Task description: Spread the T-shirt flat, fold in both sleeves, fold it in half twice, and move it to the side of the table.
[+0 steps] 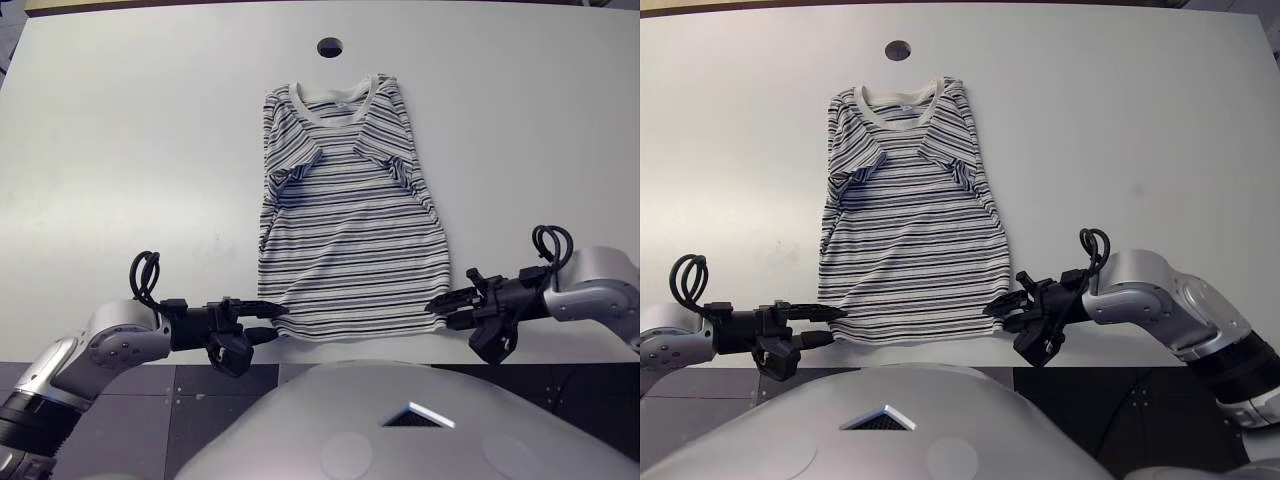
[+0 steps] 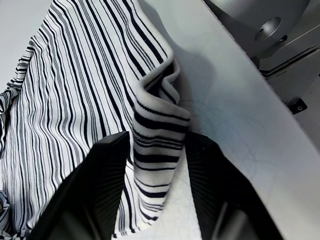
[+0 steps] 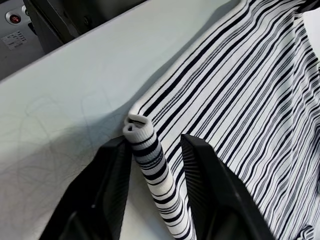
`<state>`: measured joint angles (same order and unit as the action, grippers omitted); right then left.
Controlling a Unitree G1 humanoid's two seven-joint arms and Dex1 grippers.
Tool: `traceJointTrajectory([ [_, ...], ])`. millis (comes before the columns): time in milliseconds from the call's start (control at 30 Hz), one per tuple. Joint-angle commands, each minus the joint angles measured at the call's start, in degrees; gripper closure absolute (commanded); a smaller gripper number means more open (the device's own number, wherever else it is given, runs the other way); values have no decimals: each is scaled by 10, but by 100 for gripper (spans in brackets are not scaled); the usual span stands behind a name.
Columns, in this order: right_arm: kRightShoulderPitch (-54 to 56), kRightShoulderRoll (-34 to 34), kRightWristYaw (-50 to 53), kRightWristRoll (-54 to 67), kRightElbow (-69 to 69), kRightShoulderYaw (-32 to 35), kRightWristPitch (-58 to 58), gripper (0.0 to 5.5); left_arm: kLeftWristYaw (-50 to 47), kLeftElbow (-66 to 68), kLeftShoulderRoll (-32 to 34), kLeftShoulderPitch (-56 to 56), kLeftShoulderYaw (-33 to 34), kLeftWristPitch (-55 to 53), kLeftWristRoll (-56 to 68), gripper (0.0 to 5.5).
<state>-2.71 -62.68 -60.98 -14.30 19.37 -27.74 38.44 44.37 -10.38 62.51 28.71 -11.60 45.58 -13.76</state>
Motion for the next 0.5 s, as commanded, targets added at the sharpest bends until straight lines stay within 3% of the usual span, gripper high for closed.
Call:
traceJointTrajectory([
  [33, -9, -2, 4, 3, -4, 10, 0, 440, 10, 23, 12, 18, -7, -17, -24, 403],
  [233, 2, 22, 21, -15, -37, 10, 12, 534, 3, 30, 5, 19, -4, -13, -19, 494],
  [300, -4, 26, 31, -20, -54, 10, 21, 540, 1, 34, 1, 16, -6, -10, -19, 536],
  [500, -39, 37, 58, 52, -35, 22, 10, 540, 6, 17, -6, 9, -16, 1, 87, 536],
])
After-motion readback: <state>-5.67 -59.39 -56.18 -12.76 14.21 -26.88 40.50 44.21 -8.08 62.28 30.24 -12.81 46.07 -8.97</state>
